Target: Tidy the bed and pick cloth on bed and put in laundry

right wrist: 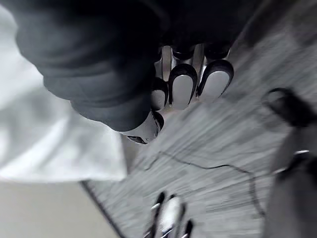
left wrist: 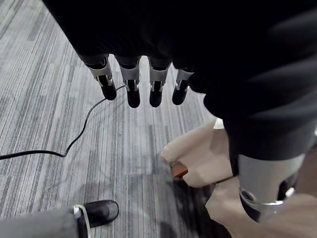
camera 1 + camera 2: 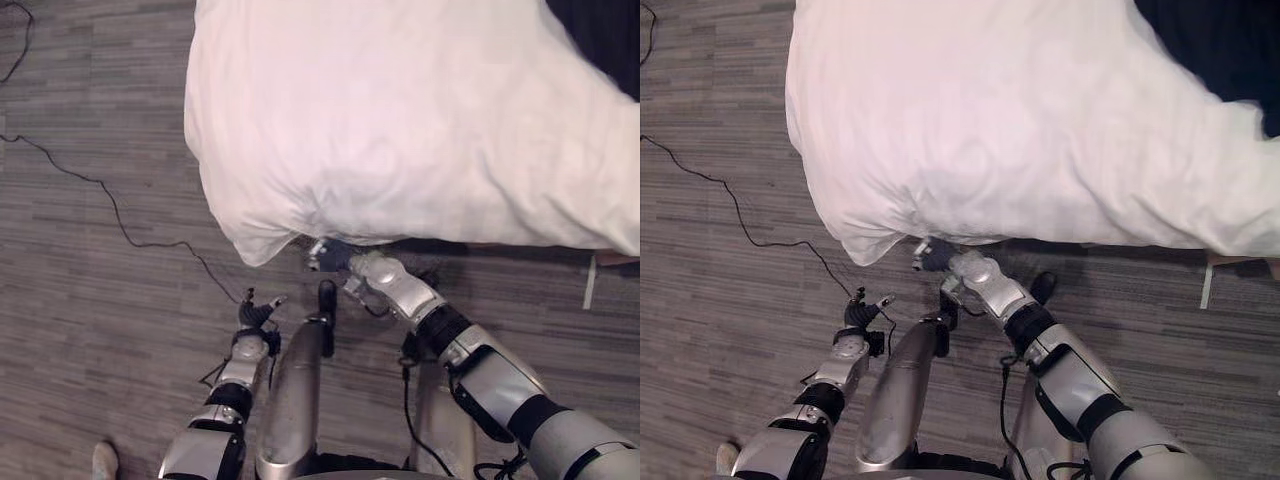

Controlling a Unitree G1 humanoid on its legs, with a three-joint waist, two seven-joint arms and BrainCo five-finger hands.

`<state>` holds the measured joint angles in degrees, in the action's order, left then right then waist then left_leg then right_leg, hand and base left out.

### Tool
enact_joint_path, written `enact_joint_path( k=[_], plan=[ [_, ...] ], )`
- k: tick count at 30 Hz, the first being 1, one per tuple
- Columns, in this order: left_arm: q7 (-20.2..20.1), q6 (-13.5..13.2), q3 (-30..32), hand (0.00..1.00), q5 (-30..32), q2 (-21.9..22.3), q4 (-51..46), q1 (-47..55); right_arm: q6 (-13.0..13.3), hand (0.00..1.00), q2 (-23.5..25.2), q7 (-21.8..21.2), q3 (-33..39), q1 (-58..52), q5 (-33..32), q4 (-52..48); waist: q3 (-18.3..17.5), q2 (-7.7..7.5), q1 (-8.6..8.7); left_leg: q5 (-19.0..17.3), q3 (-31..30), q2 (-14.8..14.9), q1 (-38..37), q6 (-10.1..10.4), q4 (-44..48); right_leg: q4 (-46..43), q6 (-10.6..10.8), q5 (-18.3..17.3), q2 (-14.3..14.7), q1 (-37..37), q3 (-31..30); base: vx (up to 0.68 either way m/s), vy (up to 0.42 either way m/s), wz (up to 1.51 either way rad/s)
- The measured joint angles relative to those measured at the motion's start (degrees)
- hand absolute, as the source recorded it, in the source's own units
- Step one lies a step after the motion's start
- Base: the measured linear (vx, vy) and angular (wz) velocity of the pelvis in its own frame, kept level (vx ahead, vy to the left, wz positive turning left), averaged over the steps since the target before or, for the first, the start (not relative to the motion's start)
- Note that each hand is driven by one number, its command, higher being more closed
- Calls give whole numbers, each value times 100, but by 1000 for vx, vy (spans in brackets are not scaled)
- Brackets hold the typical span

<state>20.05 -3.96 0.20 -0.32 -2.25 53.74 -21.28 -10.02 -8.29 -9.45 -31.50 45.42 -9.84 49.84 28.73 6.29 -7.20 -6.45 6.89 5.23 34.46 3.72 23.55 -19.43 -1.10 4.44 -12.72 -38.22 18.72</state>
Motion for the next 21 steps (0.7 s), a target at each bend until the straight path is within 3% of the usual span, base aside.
enact_joint_path(
  k=[3,6,8,9,11,12,14,15,17,18,20,21],
  plan=[
    [3,-218,-5,0,2,200,-30,44,118,100,-408,341,133,-8,-378,844,2,6,9,97,88,-25,-182,6,-134,-169,-21,-99,-92,34,-5,50,-21,3],
    [7,-319,-7,0,-7,197,-207,192,700,100,-761,294,856,-37,-658,841,1,7,54,124,131,-39,-548,12,-269,-283,-20,-222,-122,266,-22,78,-29,-6],
    [-7,-350,-6,0,-7,97,-440,482,1453,100,-1069,-300,1171,-328,-724,153,-3,1,191,134,132,-28,-1080,32,-458,-249,13,-324,-96,716,3,80,-33,-8],
    [-16,-349,-6,0,-6,54,-463,554,1556,100,-1130,-503,1161,-486,-737,-113,-5,-3,209,133,134,-21,-1202,33,-496,-210,19,-329,-75,825,3,80,-26,-15],
    [-202,-336,9,0,-5,-313,-492,886,1695,100,-1369,-1546,755,-1569,-946,-1719,-17,-36,412,111,166,52,-1607,62,-665,182,57,-291,130,1297,10,70,-3,-25],
    [-261,-326,23,0,-5,-430,-491,978,1692,100,-1411,-1829,642,-1817,-1020,-2237,-27,-67,483,102,198,85,-1671,75,-700,313,77,-250,195,1388,4,84,8,-41],
    [-500,-244,44,0,-2,-901,-462,1333,1407,100,-1524,-3049,-8,-2583,-1244,-4140,-88,-307,656,77,459,238,-2179,117,-923,831,59,-20,477,1862,-165,116,5,-67],
    [-529,-246,42,0,-2,-959,-449,1387,1360,100,-1536,-3235,-163,-2710,-1278,-4418,-133,-362,657,67,502,260,-2302,131,-963,913,23,22,530,1973,-178,112,-9,-63],
    [-737,-273,41,0,20,-1117,-179,1570,962,100,-1576,-4089,-824,-3256,-1368,-5267,-636,-665,657,44,606,357,-2670,158,-1162,1293,21,96,720,2365,-226,100,-22,-32],
    [-784,-283,35,0,62,-1131,-129,1594,902,100,-1577,-4234,-917,-3337,-1375,-5393,-717,-727,652,38,609,380,-2731,167,-1189,1387,18,135,763,2451,-232,105,-2,-13],
    [-1055,-278,14,0,345,-1146,104,1725,707,100,-1595,-4598,-1110,-3474,-1417,-5740,-986,-1052,639,33,632,399,-3033,177,-1341,1814,30,294,867,2854,-283,83,28,-9],
    [-1113,-273,4,0,399,-1140,148,1784,703,100,-1601,-4598,-1108,-3464,-1421,-5760,-1055,-1109,637,32,656,398,-3073,178,-1362,1908,42,343,879,2915,-293,51,56,-12]
  ],
)
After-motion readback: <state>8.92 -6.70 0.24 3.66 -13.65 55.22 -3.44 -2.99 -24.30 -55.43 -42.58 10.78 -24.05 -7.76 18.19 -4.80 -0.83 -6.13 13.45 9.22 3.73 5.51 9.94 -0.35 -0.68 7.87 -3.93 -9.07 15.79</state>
